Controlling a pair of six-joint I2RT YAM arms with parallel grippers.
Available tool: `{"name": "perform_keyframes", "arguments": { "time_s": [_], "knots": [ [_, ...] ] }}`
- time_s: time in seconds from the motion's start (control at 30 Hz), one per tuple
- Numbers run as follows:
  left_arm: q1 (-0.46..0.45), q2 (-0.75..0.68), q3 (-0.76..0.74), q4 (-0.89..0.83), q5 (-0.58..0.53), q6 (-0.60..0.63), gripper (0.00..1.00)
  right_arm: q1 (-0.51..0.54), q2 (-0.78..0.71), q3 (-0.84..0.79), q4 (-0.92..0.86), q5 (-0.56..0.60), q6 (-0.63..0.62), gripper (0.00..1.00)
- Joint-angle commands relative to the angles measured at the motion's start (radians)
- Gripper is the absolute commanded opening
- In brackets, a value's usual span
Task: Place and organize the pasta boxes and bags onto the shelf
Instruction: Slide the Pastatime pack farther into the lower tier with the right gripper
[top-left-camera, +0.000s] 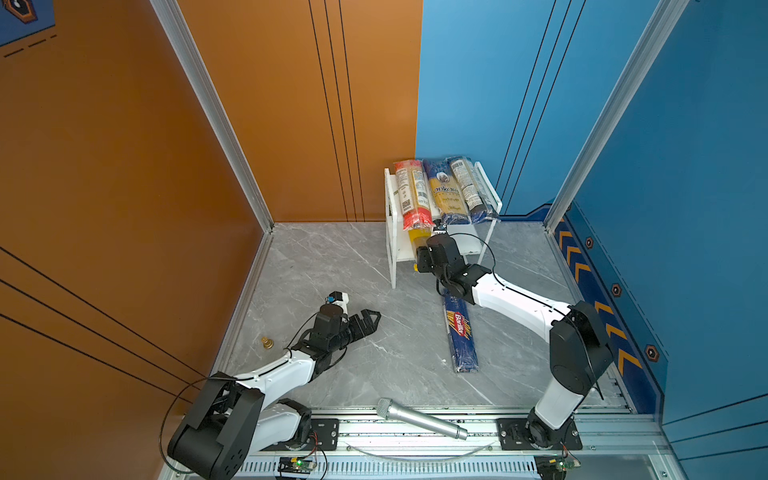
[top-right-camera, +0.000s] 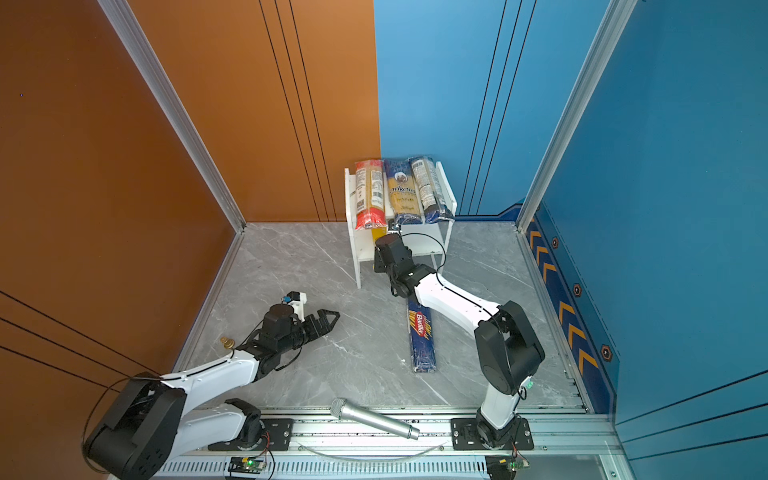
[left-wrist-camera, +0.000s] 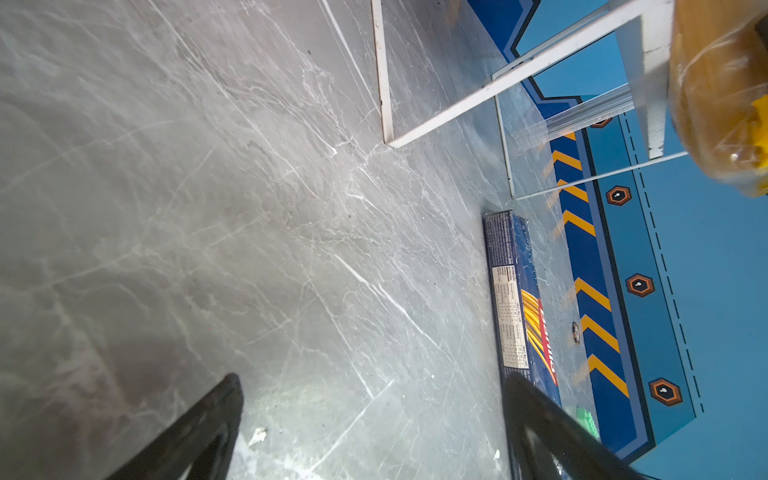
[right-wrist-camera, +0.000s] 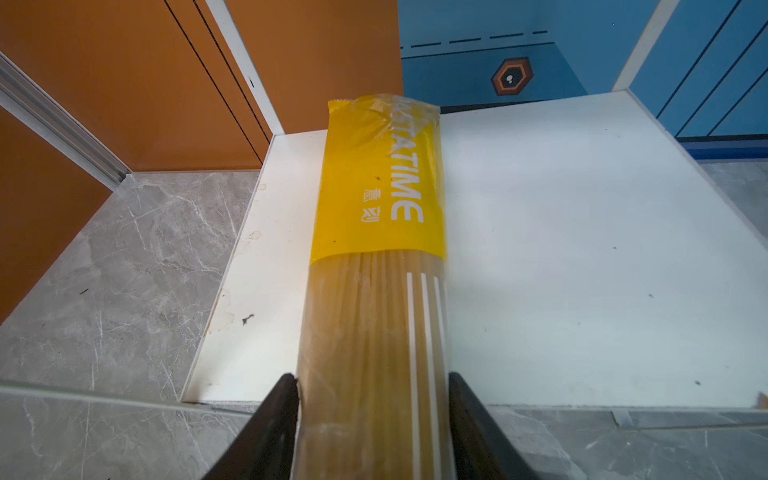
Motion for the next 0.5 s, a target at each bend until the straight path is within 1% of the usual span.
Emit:
{"name": "perform_keyframes", "arguments": {
  "time_s": [0.0, 0.3, 0.47],
  "knots": [
    [0.008, -0.014, -0.01, 0.006, 0.014, 0.002, 0.98, -0.005, -0.057, -0.028, 0.045, 0.009, -0.01, 0.56],
    [0.007, -0.013, -0.008, 0.005, 0.014, 0.0, 0.98, 0.007, -0.138, -0.108, 0.072, -0.015, -0.05, 0.65],
    [0.008, -0.013, -0.008, 0.005, 0.013, 0.0, 0.98, 0.018, -0.191, -0.123, 0.033, -0.02, -0.079, 0.69]
  ]
}}
